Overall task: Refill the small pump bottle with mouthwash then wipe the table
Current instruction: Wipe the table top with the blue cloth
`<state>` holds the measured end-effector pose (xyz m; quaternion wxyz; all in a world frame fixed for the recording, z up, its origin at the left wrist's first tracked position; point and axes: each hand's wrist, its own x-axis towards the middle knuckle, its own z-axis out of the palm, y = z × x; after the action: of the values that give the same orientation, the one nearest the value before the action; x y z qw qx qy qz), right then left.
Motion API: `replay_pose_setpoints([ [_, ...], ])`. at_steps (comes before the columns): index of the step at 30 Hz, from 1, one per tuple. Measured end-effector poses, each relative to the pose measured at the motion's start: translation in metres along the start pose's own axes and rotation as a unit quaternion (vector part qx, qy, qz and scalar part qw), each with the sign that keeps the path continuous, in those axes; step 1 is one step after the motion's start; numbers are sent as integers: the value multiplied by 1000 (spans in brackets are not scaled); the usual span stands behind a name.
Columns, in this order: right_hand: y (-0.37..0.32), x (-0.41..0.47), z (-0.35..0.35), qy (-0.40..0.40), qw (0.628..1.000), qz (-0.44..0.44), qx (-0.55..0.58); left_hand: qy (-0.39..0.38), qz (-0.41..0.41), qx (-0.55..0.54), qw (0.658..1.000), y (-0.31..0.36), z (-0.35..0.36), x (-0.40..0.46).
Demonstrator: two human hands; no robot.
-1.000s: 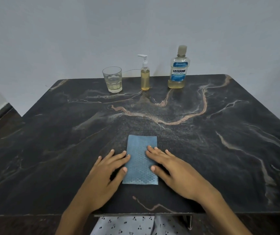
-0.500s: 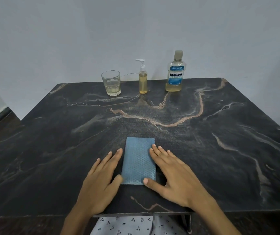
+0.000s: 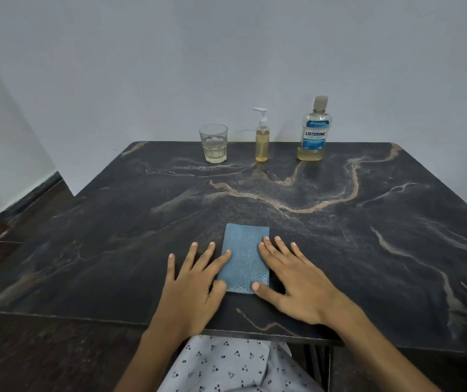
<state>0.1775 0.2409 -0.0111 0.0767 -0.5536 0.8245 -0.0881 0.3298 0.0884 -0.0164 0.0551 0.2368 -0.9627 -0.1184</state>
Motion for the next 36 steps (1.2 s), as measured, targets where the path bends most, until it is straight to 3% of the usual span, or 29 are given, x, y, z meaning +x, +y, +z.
replay_pose_setpoints([
  [8, -44, 95, -7, -71, 994, -54, -70, -23, -93, 84, 992, -70, -21, 21],
  [16, -73, 242, -10, -99, 991, -32, -89, -64, -135, 143, 978, -166, -48, 124],
  [27, -62, 400, -20, -105, 989, 4, -103, -72, -177, 110, 975, -237, -64, 256],
  [36, -43, 464, -19, -96, 992, 52, -70, -70, -155, 69, 983, -266, -64, 327],
])
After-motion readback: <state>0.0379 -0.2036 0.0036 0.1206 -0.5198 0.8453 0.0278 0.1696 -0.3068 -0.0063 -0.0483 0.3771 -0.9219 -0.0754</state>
